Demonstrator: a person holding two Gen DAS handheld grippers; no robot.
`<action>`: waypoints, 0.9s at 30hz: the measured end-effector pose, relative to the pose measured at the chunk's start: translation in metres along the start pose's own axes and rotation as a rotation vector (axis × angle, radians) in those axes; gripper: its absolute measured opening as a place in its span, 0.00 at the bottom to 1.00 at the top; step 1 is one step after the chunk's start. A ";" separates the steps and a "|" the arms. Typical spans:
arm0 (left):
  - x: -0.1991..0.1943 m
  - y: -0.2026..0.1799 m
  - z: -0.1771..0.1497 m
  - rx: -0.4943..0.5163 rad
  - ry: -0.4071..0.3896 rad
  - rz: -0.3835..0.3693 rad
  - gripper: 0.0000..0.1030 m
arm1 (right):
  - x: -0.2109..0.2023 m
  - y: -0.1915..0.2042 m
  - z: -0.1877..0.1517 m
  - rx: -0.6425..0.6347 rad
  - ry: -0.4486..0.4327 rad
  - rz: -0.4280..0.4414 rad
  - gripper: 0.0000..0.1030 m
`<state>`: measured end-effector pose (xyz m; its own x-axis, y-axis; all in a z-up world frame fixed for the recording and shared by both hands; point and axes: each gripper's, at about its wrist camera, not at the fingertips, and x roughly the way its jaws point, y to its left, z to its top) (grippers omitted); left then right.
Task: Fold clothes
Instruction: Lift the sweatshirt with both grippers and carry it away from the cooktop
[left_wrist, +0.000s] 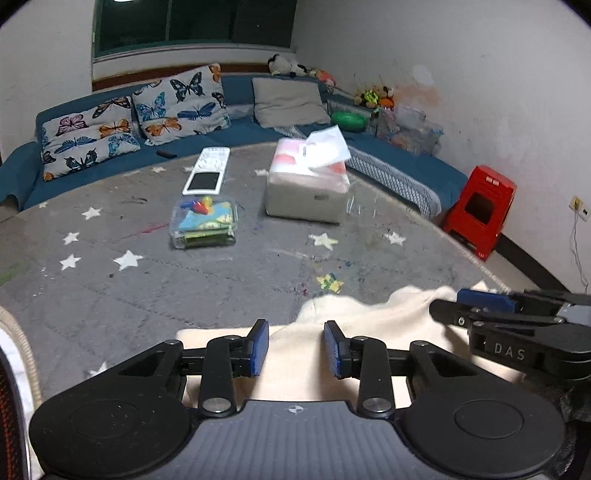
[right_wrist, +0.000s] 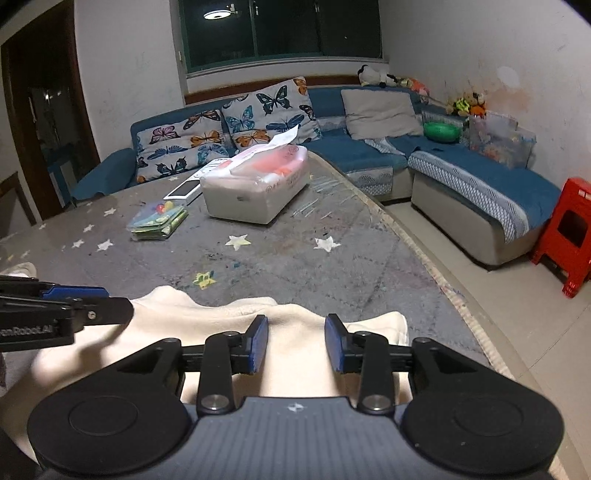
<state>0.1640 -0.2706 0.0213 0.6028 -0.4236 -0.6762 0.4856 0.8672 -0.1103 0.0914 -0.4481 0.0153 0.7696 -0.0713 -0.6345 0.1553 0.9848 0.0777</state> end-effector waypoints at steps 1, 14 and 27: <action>0.002 -0.001 -0.001 0.006 -0.003 0.006 0.35 | 0.001 0.001 0.000 -0.006 -0.003 -0.004 0.35; 0.000 -0.004 0.003 0.011 -0.011 0.023 0.37 | -0.002 0.021 0.005 -0.073 -0.005 0.018 0.44; -0.023 -0.011 -0.005 0.071 -0.044 -0.016 0.36 | -0.020 0.017 0.006 -0.073 -0.022 0.015 0.46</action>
<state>0.1411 -0.2691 0.0342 0.6214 -0.4493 -0.6419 0.5376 0.8405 -0.0678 0.0822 -0.4312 0.0337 0.7848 -0.0592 -0.6169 0.0987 0.9947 0.0300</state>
